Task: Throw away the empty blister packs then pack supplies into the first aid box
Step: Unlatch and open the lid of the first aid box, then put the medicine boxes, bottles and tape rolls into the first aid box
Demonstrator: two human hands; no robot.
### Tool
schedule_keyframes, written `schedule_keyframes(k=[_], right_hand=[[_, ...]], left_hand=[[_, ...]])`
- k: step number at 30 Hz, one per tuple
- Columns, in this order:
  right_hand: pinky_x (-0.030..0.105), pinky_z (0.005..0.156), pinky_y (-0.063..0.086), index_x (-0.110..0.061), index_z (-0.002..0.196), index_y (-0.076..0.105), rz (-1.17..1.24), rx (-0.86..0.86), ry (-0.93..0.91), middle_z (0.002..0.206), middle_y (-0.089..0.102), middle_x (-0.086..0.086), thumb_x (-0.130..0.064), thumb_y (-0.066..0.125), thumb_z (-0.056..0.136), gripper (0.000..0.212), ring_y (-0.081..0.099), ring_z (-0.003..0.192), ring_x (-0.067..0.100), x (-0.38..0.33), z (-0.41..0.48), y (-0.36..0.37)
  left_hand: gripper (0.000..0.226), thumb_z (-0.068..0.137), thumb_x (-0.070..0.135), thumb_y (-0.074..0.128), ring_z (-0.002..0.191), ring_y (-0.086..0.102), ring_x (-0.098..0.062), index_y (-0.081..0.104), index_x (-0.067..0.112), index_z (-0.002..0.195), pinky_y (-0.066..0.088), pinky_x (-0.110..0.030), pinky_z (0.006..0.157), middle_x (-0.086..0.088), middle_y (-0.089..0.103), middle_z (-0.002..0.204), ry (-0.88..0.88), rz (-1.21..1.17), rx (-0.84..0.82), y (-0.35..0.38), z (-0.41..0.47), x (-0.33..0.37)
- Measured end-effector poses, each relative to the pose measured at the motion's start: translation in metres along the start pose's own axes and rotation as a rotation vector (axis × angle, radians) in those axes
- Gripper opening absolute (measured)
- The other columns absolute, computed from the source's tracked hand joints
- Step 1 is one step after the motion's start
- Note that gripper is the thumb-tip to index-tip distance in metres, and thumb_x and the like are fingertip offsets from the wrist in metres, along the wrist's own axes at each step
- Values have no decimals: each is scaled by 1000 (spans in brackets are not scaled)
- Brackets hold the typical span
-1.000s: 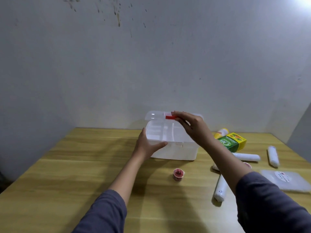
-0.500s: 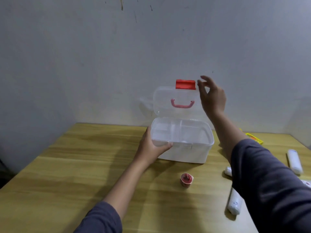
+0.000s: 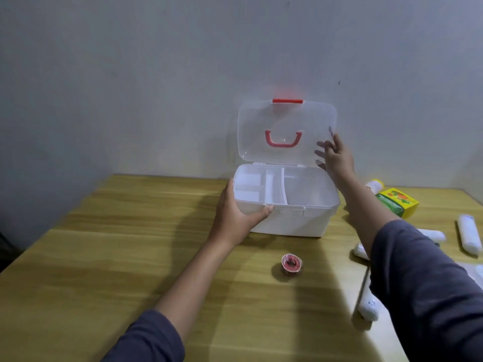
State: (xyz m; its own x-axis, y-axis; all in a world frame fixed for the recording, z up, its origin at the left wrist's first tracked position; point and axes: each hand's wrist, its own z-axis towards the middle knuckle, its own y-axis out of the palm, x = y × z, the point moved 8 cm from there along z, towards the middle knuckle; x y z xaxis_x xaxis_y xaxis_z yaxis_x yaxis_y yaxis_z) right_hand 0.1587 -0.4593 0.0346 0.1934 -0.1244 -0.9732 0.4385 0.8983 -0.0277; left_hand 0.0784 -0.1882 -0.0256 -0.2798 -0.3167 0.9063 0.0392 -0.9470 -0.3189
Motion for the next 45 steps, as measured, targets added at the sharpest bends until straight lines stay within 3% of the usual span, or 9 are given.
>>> schedule_keyframes(k=[4,7,10,14,18,21,25,33,45], right_hand=[[20,65,44,-20,143,30,18,-77,80,112,52,8,-10,30,99,44,54,98,22,6,-4,1],[19,64,44,-19,140,35,14,-86,90,103,53,6,-14,33,99,41,56,86,17,7,-8,2],[21,68,44,-17,136,43,-47,-65,61,90,54,-2,-15,37,98,39,53,78,7,3,-15,-5],[31,104,38,-14,135,46,-342,63,-49,130,59,8,-21,45,94,41,53,121,19,-7,-36,-41],[36,109,31,-6,136,42,-543,173,-55,142,47,14,-23,47,94,46,40,133,27,7,-68,-85],[43,101,34,0,120,47,-736,221,-14,129,50,22,-30,51,90,43,42,125,36,31,-82,-111],[46,115,18,7,136,28,-938,255,120,145,30,26,-52,55,82,84,20,139,37,51,-86,-123],[41,118,4,6,143,12,-1006,186,201,155,7,25,-56,48,84,93,-3,145,35,62,-84,-125],[43,115,19,-9,136,38,-1054,-205,-1,154,18,18,-39,53,89,58,8,144,29,57,-87,-116]], left_hand=[[118,48,64,82,132,42,-7,38,25,151,37,-25,112,12,42,138,-12,32,-4,-3,-9,1],[118,57,44,96,128,34,-3,33,25,155,26,-15,106,11,32,133,-18,61,-32,-7,-10,1],[122,45,65,82,132,38,-5,39,27,152,30,-20,108,10,39,139,0,24,-34,-8,-10,5],[107,49,60,83,137,47,-9,43,32,144,38,-25,112,10,51,145,18,-59,-33,-4,-13,8],[107,50,59,84,137,46,-8,41,33,145,38,-26,114,11,50,146,18,-87,-34,-1,-14,10],[109,57,50,92,135,45,-7,39,27,150,35,-19,107,10,49,146,19,-107,-46,2,-14,9],[103,54,54,88,134,50,-10,40,35,143,40,-26,112,8,53,145,21,-129,-32,4,-14,9],[100,53,58,84,135,54,-15,44,35,141,44,-41,117,6,58,143,32,-138,-25,9,-16,6],[107,55,57,86,136,55,-18,45,24,149,45,-47,116,2,59,144,28,-132,-7,1,-12,4]])
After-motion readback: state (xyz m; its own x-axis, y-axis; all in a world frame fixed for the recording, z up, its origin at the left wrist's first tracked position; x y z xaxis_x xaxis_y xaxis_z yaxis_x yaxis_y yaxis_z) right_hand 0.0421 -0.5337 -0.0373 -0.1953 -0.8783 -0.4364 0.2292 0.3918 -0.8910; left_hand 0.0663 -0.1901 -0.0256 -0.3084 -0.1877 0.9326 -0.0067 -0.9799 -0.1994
